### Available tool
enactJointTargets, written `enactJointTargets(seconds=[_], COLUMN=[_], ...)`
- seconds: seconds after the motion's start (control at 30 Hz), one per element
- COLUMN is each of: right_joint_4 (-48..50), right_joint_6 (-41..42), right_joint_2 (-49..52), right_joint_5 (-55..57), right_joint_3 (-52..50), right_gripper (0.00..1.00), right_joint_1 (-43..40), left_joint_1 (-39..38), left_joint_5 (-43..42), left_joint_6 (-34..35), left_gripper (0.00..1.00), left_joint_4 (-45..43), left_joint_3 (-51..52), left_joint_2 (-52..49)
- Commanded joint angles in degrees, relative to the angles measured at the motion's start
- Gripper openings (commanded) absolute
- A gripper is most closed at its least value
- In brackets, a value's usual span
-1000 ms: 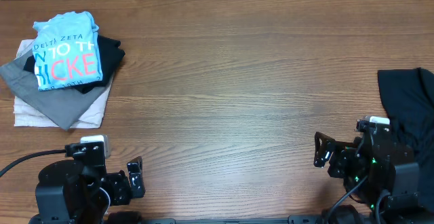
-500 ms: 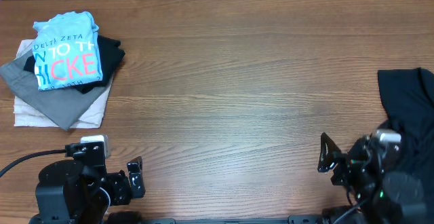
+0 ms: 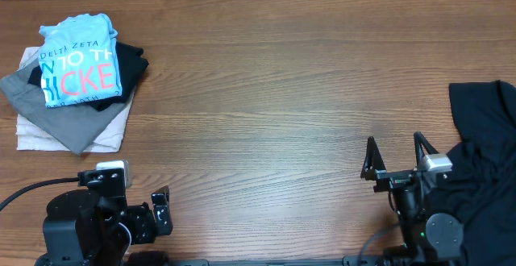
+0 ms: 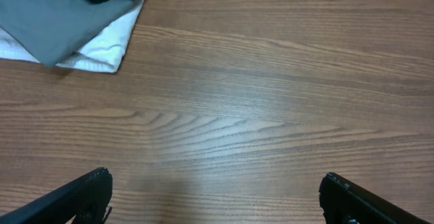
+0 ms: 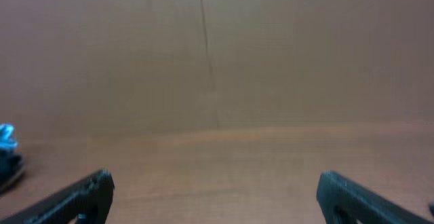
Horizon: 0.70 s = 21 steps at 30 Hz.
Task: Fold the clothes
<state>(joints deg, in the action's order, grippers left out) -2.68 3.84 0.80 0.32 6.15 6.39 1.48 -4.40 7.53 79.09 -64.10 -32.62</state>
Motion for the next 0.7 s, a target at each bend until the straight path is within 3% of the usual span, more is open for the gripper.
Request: enactJointTargets(seconds=[0.0,0.3,0.67], right_joint_4=[5.0,-1.8,-2.1], right_joint_6=[-2.2,-1.9,-1.9], right_joint_2=[-0.6,-0.6,-0.4], right_joint_5=[0.1,-1.5,-1.5], right_joint_3=[-5.7,-5.7,-5.7], right_gripper=[1.0,1.0,1.0], right_joint_1=[-0.3,-0.3,-0.3], left_joint_1=[-0.4,-0.4,-0.4], left_joint_5=[0.4,0.4,0.4], left_joint_6=[0.4,0.4,0.4], left_gripper=[1.0,1.0,1.0], left_joint_4=[-0.1,-0.1,-0.1], left_joint_3=[-0.1,-0.1,-0.1], left_joint_2=[0.4,0.4,0.4])
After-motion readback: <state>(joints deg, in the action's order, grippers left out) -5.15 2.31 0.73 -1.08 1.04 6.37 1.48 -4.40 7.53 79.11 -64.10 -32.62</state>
